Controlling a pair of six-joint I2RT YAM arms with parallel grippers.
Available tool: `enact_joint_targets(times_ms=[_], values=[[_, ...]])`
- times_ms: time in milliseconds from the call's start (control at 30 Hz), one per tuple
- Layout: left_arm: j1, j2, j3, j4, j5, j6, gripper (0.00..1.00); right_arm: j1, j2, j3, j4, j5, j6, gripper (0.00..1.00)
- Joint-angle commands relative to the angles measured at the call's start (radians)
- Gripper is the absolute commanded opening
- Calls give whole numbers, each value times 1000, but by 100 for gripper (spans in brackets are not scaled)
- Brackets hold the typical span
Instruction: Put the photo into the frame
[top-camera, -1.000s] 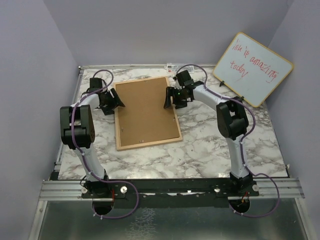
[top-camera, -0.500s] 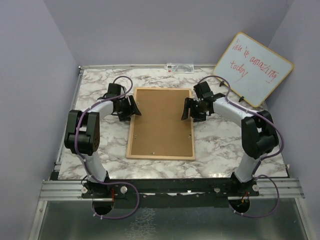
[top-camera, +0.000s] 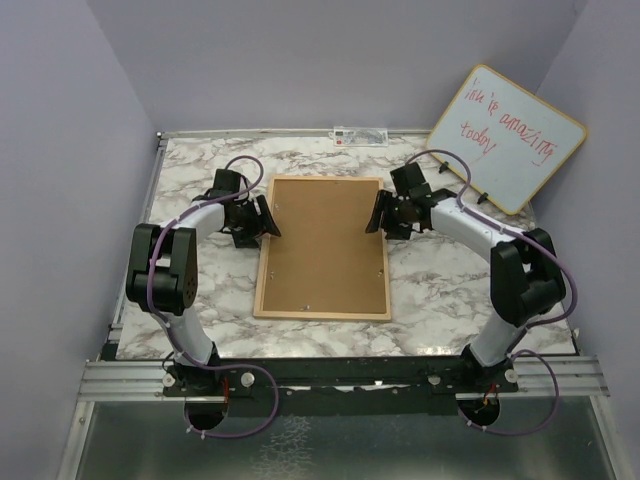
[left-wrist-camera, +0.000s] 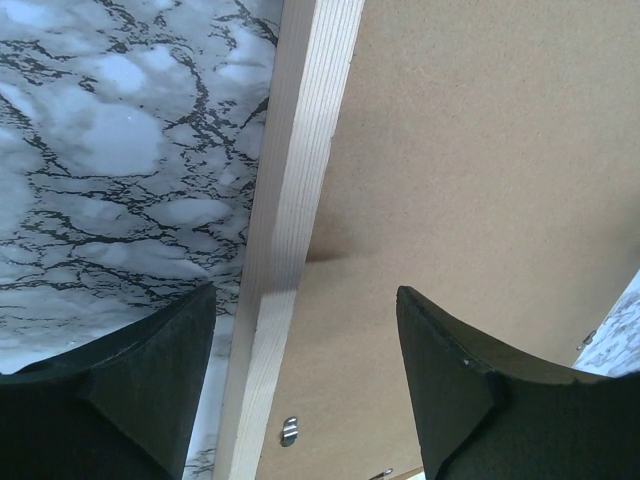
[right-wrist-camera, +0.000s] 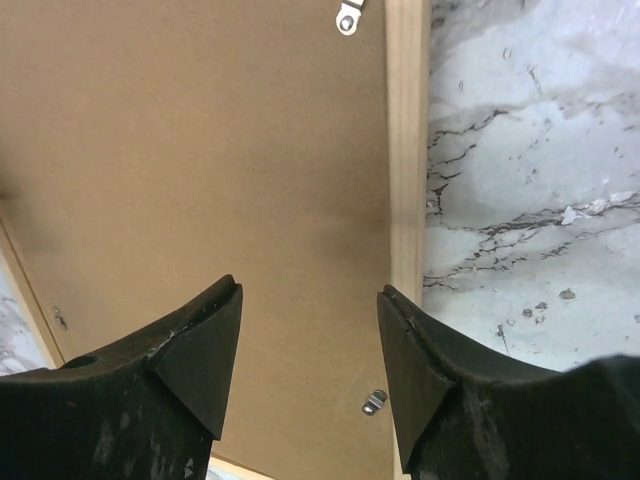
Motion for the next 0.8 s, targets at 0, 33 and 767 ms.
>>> enact_joint_targets(times_ms=[0, 33, 767], values=[[3, -32, -22, -21, -5, 16, 73, 5, 53, -11, 1, -24, 42, 62], [2, -30, -22, -21, -5, 16, 73, 5, 60, -12, 3, -24, 43, 63], [3, -40, -58, 29, 77, -53, 70, -28, 91, -80, 58, -334, 30, 58]])
